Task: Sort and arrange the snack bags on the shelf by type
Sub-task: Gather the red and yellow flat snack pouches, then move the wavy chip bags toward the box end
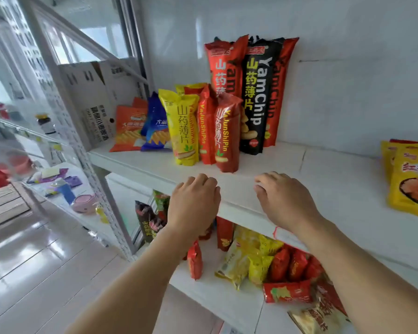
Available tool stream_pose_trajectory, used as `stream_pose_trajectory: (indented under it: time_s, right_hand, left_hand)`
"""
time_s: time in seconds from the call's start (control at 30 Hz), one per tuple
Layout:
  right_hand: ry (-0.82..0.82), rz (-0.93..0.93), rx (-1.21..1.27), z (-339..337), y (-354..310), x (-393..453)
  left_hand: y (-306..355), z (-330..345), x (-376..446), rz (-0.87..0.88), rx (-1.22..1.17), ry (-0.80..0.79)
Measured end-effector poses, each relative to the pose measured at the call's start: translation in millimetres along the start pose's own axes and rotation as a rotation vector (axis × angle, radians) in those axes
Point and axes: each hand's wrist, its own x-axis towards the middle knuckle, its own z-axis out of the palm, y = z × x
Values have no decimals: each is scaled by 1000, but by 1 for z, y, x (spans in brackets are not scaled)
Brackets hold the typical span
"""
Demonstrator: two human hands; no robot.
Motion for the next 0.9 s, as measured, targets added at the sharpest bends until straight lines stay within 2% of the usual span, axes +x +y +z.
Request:
stream_pose_trajectory:
  time_s: [0.27, 0.43, 0.8, 0.9]
  right_hand:
    - [-32, -40, 152, 31, -146, 17]
    - [-50, -87, 196, 51, -205, 49]
    - [-12, 20, 437, 122, -255, 193]
    - [104, 98, 543, 140, -258, 240]
  left_hand:
    - [-122, -69, -63, -161, 40, -152]
    - [-178, -81, -64, -254, 44, -126]
    - [-291, -16, 9, -380, -48, -182]
    - [-318, 7, 41, -424, -102, -205]
